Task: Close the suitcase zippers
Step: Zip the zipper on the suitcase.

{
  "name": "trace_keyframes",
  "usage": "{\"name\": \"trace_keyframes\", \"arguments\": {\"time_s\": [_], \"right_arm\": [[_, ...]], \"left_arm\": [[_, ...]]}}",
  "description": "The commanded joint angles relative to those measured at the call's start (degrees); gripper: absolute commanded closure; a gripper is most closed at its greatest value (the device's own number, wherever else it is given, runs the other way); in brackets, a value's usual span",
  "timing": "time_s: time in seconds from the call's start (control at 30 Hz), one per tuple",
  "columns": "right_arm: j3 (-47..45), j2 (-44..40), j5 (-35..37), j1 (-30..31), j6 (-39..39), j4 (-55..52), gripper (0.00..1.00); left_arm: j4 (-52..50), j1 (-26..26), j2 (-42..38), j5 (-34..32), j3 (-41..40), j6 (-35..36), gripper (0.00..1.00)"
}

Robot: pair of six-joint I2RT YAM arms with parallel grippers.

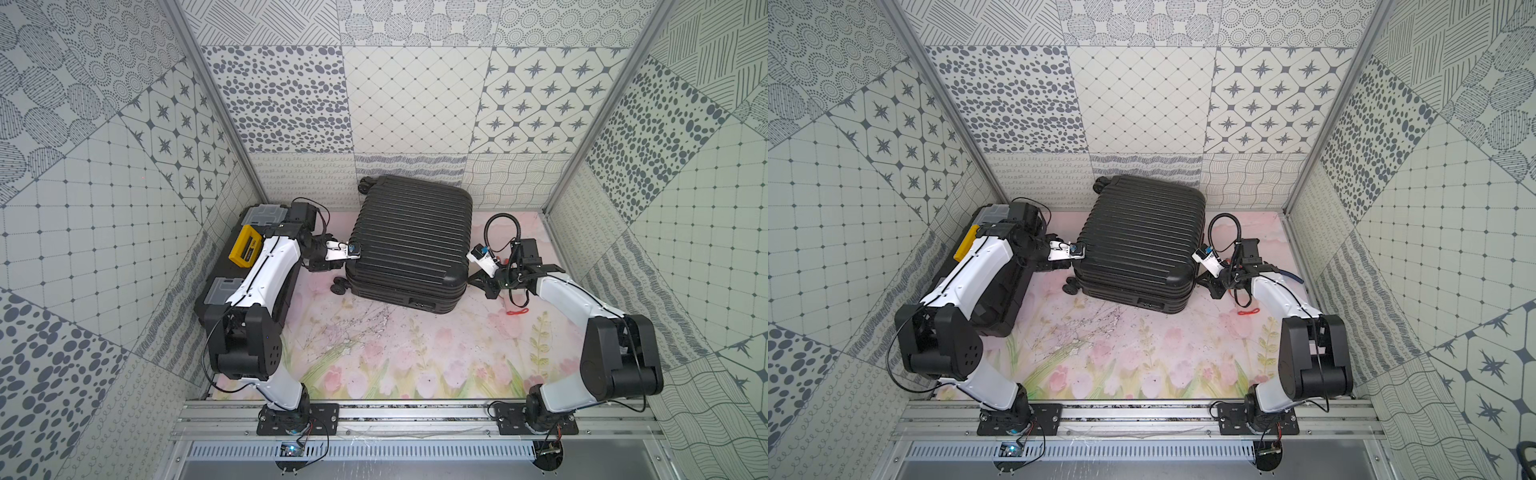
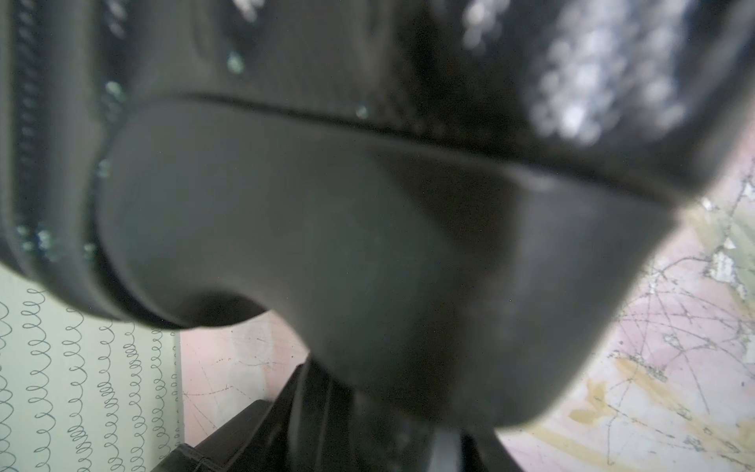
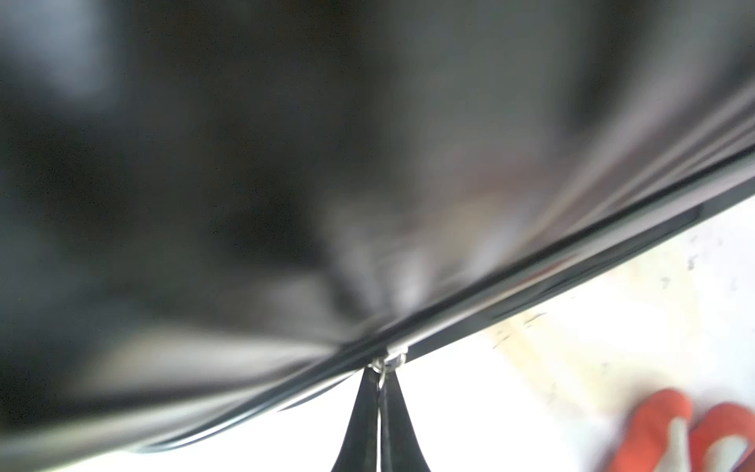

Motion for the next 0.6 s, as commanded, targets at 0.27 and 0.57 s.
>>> {"name": "trace_keyframes", "arguments": {"time_s": [0.27, 0.57], "right_arm": [[-10.00, -14.79, -5.16, 6.85, 4.12, -1.18, 0.99], [-15.06, -22.52, -3.16, 14.43, 7.25, 2.78, 0.99]], "left_arm": [[2.76, -0.30, -0.69, -1.73, -0.80, -30.78, 1.00], [0.02, -0.71, -1.09, -3.37, 1.05, -36.63, 1.00]]}}
